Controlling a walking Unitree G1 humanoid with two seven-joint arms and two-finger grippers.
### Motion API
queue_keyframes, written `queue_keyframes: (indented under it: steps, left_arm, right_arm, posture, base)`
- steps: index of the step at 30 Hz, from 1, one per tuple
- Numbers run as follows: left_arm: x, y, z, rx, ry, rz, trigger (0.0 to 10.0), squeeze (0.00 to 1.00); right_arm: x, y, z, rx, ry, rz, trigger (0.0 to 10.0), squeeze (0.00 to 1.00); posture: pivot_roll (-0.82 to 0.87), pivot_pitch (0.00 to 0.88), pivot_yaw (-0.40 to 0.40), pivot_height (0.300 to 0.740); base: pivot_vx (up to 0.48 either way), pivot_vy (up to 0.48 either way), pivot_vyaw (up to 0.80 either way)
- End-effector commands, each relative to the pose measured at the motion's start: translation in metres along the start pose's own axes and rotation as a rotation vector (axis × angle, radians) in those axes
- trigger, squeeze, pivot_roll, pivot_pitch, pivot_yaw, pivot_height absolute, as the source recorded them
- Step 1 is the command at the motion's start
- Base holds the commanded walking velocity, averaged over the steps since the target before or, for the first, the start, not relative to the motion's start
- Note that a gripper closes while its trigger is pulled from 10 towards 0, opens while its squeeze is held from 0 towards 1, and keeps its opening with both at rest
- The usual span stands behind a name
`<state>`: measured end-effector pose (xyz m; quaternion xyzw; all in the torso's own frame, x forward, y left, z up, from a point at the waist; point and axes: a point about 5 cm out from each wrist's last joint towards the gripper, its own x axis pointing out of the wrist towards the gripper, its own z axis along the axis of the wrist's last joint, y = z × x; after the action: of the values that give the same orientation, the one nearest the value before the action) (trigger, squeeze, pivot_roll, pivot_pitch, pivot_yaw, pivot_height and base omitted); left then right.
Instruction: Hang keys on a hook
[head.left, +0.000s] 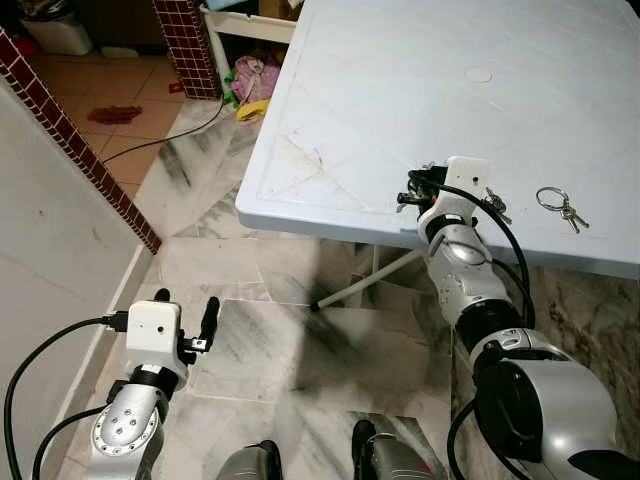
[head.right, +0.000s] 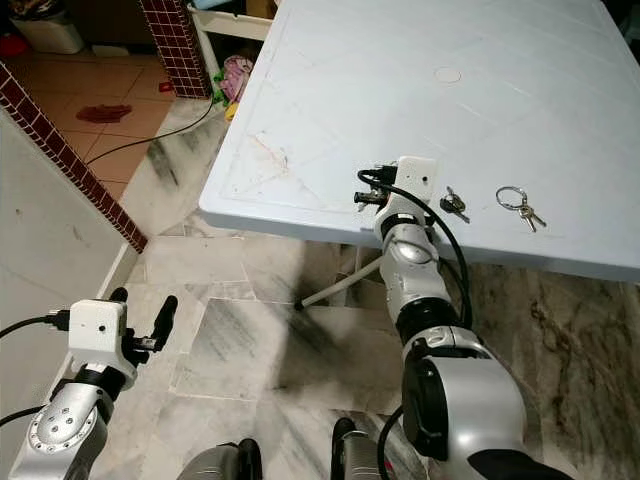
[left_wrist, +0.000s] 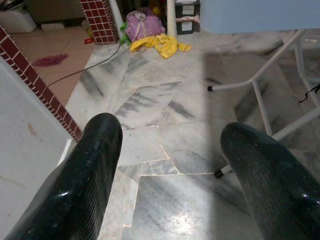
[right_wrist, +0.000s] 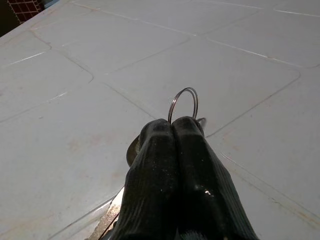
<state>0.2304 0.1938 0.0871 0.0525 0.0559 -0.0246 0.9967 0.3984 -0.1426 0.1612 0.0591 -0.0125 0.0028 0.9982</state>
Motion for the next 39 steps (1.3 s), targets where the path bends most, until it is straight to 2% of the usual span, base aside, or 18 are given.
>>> queue_keyframes:
  steps: [1, 9, 13, 15, 19, 21, 24, 26, 32, 38, 39]
  left_arm:
    - [-0.003, 0.001, -0.001, 0.014, 0.009, -0.005, 10.0, 0.0]
    - [-0.002, 0.001, -0.001, 0.016, 0.009, -0.002, 10.0, 0.0]
    - [-0.002, 0.001, -0.001, 0.016, 0.009, -0.002, 10.0, 0.0]
    - [0.0, 0.0, -0.001, 0.015, 0.009, -0.004, 10.0, 0.0]
    - [0.001, 0.0, -0.001, 0.015, 0.007, -0.006, 10.0, 0.0]
    - [0.001, 0.0, -0.001, 0.015, 0.007, -0.006, 10.0, 0.0]
    - [0.003, -0.001, 0.0, 0.013, 0.004, -0.008, 10.0, 0.0]
    - [0.004, -0.001, 0.0, 0.012, 0.003, -0.008, 10.0, 0.0]
    - [0.008, -0.005, 0.0, 0.006, -0.003, -0.013, 10.0, 0.0]
    - [0.01, -0.007, 0.0, 0.004, -0.005, -0.018, 10.0, 0.0]
    - [0.011, -0.007, 0.0, 0.002, -0.006, -0.02, 10.0, 0.0]
  right_arm:
    - [-0.007, -0.004, -0.021, 0.02, 0.08, -0.016, 0.0, 0.0]
    - [-0.014, 0.009, -0.027, -0.011, 0.04, 0.044, 0.0, 0.0]
    - [-0.014, 0.011, -0.027, -0.011, 0.034, 0.046, 0.0, 0.0]
    - [-0.022, 0.021, -0.032, -0.037, 0.002, 0.086, 0.0, 0.0]
    - [-0.026, 0.024, -0.034, -0.062, -0.026, 0.101, 0.0, 0.0]
    - [-0.028, 0.025, -0.033, -0.073, -0.039, 0.103, 0.0, 0.0]
    - [-0.033, 0.027, -0.022, -0.178, -0.157, 0.113, 0.0, 0.0]
    - [-0.034, 0.028, -0.02, -0.203, -0.182, 0.117, 0.0, 0.0]
    - [-0.037, 0.028, -0.009, -0.258, -0.246, 0.113, 0.0, 0.0]
    - [-0.036, 0.024, -0.008, -0.256, -0.238, 0.093, 0.0, 0.0]
    - [-0.036, 0.022, -0.009, -0.255, -0.23, 0.081, 4.5, 0.0]
  posture:
    - [0.11, 0.268, 0.039, 0.74]
    - [0.1, 0.265, 0.037, 0.74]
    - [0.1, 0.264, 0.037, 0.74]
    - [0.09, 0.263, 0.04, 0.74]
    - [0.09, 0.262, 0.042, 0.74]
    - [0.09, 0.262, 0.042, 0.74]
    - [0.08, 0.255, 0.042, 0.74]
    - [0.08, 0.254, 0.042, 0.74]
    - [0.06, 0.243, 0.039, 0.74]
    - [0.06, 0.24, 0.039, 0.74]
    - [0.05, 0.238, 0.039, 0.74]
  base:
    - [0.0, 0.0, 0.0]
    - [0.0, 0.0, 0.0]
    - [0.0, 0.0, 0.0]
    - [0.0, 0.0, 0.0]
    - [0.0, 0.0, 0.0]
    - [0.0, 0.0, 0.0]
    - [0.0, 0.0, 0.0]
    - [0.0, 0.0, 0.0]
    - [0.0, 0.0, 0.0]
    - [0.0, 0.0, 0.0]
    - [0.0, 0.0, 0.0]
